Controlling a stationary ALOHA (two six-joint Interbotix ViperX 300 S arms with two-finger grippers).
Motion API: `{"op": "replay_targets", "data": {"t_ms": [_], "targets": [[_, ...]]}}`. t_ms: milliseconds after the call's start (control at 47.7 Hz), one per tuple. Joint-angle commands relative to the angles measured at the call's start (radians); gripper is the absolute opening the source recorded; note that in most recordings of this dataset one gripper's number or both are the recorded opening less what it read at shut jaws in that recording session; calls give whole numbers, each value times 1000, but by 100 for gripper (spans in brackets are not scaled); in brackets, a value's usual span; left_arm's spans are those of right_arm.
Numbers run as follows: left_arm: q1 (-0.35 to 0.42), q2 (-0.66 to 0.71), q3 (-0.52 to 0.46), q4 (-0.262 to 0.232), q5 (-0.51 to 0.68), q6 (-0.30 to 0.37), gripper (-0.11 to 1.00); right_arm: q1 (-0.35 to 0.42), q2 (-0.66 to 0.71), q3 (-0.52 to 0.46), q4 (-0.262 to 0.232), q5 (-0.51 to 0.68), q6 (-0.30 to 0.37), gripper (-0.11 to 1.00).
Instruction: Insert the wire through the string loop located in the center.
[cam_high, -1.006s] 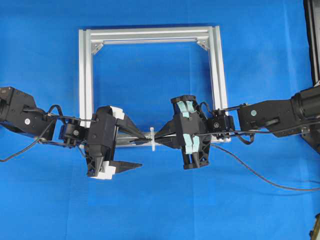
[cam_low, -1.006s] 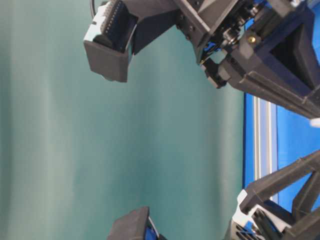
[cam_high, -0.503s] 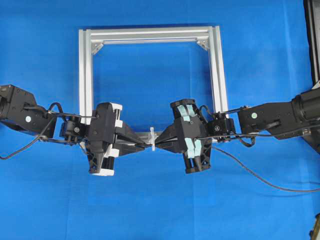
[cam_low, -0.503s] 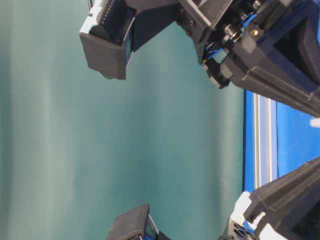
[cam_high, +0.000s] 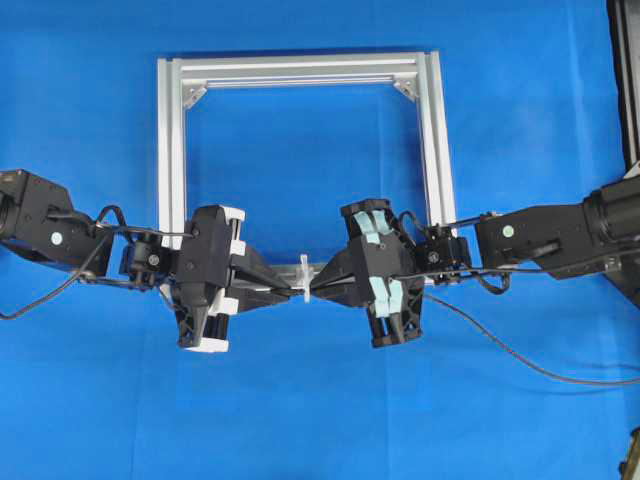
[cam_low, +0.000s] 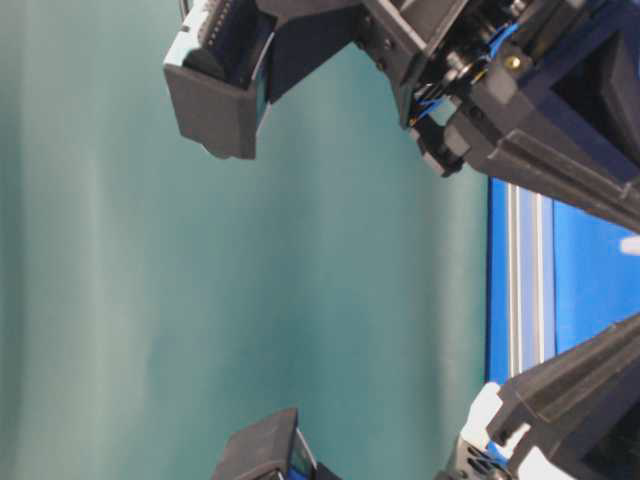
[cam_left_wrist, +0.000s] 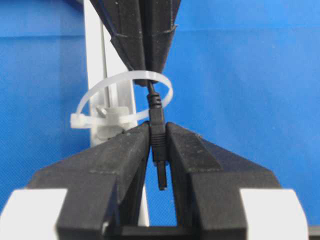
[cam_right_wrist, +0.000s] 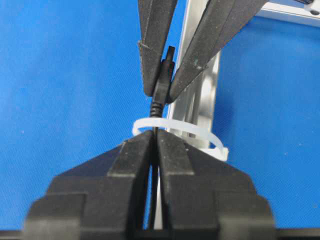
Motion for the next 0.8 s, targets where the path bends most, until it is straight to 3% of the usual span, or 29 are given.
{"op": "replay_targets", "data": {"t_ms": [0,294,587,776], "targets": [[-5,-14,-18,3,-5,2,11,-6,-12,-17,2,0,0,12],[2,-17,-12,3,-5,3,10,-8,-14,-18,3,0,0,92],[26,-54,41,3,-5,9,10,-5,-26,-6,5,0,0,91],[34,-137,132,3,-5,6,11,-3,-29,-3,5,0,0,91]]}}
